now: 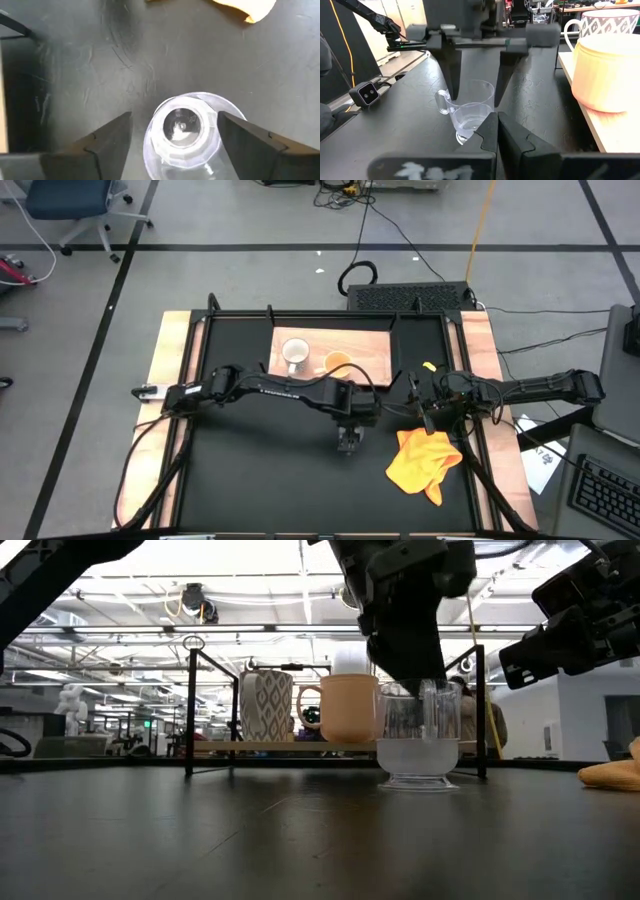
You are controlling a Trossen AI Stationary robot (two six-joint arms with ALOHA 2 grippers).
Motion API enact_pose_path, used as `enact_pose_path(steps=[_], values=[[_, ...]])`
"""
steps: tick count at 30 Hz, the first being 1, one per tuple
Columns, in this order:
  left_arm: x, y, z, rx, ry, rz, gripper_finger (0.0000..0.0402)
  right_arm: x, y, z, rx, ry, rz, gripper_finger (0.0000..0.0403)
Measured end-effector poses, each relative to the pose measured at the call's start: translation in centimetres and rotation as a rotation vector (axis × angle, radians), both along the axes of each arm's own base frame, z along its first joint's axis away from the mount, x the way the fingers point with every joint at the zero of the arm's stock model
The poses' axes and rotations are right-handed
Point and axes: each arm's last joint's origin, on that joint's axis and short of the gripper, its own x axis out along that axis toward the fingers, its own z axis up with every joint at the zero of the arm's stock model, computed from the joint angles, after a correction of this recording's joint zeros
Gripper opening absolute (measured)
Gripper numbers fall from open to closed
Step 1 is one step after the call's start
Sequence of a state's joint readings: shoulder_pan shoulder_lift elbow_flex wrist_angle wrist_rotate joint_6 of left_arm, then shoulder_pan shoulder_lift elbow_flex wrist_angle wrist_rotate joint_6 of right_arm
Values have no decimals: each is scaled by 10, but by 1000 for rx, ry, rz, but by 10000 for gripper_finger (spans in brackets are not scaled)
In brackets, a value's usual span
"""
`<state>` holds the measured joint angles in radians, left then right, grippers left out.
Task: Stack small to large cups/mugs on shelf
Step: Put the transparent mug on the shelf
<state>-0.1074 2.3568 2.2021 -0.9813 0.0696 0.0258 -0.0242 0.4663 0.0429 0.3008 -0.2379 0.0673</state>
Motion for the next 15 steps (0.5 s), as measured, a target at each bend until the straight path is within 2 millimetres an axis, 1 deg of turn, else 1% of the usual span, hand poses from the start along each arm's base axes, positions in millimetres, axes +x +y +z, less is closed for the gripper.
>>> enact_pose_path(steps=[4,6,9,15], values=[[-5,1,14,9,-19,2,314,0,0,0,1,0,0,0],[-9,1,26,11,-42,3,316,0,0,0,1,4,0,0],[-16,2,43,9,-69,6,311,0,0,0,1,1,0,0],[-35,5,86,12,-147,9,293,0,0,0,1,0,0,0]])
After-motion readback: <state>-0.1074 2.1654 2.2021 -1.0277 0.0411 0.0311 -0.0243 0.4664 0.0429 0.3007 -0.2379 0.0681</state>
